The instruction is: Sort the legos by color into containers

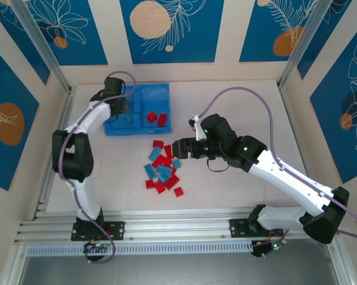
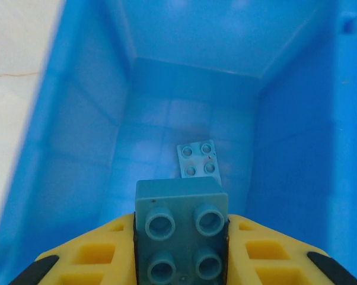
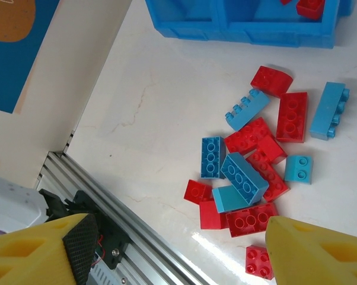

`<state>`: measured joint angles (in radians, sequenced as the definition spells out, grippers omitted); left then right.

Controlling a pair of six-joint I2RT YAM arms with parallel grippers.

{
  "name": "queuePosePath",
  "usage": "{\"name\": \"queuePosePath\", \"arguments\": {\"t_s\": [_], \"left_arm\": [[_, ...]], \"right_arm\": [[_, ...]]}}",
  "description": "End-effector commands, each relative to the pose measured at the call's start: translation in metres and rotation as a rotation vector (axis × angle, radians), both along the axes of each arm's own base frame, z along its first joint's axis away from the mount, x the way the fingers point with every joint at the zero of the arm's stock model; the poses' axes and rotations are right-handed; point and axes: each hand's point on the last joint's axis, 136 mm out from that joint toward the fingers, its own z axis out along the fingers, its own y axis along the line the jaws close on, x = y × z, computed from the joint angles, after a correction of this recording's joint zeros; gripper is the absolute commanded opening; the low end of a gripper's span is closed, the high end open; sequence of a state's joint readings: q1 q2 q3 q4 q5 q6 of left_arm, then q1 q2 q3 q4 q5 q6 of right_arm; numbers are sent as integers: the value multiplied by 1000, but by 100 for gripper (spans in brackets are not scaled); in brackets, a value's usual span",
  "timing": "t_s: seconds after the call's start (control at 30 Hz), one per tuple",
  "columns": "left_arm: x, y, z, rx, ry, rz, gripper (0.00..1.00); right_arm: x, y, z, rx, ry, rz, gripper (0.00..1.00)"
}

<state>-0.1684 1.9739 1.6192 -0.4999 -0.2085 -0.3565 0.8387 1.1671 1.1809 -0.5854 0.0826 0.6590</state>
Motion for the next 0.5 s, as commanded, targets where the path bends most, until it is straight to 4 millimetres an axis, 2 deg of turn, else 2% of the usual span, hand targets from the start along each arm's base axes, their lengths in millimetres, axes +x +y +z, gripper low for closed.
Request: {"name": "queuePosePath", "arguments": {"t_s": [0.0, 0.17, 0.3, 0.37, 0.47], "left_arm": [[13, -1, -16, -18, 59, -13, 23], [15, 15, -40, 37, 122, 75, 30], [9, 16, -46, 28, 138, 91, 47], [7, 12, -39, 2, 124, 80, 52], [0, 8, -9, -43, 58, 72, 54]], "right_arm": [[-6, -8, 6, 14, 1, -22, 77], [-10, -12, 8, 23, 1, -29, 77], [-11, -17, 6, 18, 1, -46, 77], [-9, -19, 5, 14, -1, -59, 78], [-4, -23, 0, -8, -6, -90, 80]]}}
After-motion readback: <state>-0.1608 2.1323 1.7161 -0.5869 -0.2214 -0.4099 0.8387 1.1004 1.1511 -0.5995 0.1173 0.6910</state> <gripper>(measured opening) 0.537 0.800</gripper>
